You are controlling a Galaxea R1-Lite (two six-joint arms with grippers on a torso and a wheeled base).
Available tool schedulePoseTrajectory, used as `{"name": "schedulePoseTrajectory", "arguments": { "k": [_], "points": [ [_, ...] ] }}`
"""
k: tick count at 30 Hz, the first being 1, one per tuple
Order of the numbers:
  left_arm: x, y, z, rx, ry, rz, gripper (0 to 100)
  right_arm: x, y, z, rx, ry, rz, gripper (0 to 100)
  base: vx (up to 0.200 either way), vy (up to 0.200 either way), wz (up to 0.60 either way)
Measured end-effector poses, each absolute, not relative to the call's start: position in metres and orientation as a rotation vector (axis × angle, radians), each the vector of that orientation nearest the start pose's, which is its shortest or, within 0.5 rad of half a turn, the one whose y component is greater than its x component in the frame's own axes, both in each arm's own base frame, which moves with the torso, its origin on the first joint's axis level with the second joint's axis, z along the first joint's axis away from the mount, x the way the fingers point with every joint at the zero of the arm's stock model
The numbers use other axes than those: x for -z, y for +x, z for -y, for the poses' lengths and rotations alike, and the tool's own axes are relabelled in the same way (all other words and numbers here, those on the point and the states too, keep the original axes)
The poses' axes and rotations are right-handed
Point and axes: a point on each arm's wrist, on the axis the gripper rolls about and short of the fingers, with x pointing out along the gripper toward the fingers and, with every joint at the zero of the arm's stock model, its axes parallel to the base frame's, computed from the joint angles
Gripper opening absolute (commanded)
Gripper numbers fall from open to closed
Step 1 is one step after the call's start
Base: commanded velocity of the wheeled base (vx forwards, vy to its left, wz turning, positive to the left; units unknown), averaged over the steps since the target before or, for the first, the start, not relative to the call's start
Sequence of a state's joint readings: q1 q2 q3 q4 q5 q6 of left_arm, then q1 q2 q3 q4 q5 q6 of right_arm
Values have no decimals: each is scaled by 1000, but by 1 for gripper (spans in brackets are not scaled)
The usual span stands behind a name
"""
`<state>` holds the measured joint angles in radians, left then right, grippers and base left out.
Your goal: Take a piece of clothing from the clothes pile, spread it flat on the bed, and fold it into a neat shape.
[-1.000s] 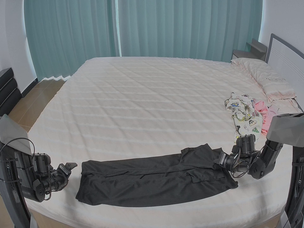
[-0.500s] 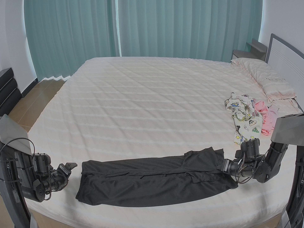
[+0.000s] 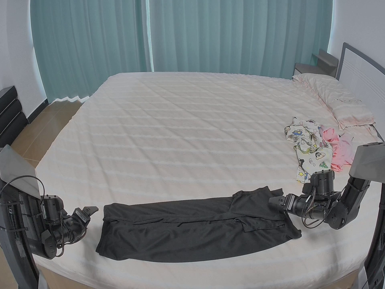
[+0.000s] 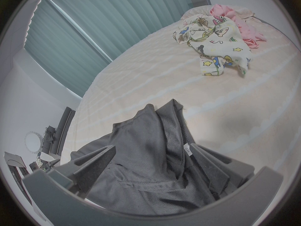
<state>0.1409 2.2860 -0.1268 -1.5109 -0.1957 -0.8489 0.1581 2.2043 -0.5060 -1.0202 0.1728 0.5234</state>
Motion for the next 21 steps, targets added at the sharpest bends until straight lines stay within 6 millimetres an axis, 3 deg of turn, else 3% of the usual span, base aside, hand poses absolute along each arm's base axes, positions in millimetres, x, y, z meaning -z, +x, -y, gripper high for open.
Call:
{"name": "schedulePoseTrajectory", "arguments": {
  "k": [4, 10, 21],
  "points": [
    [22, 233, -21, -197, -908, -654, 100, 1, 305, -51, -132, 506, -737, 100, 0, 0, 0],
    [24, 226, -14, -187, -896, -700, 100, -2, 303, -50, -131, 508, -729, 100, -200, 0, 0],
    [27, 220, -7, -183, -867, -739, 100, -2, 303, -50, -131, 508, -730, 100, 0, 0, 0]
  ]
}}
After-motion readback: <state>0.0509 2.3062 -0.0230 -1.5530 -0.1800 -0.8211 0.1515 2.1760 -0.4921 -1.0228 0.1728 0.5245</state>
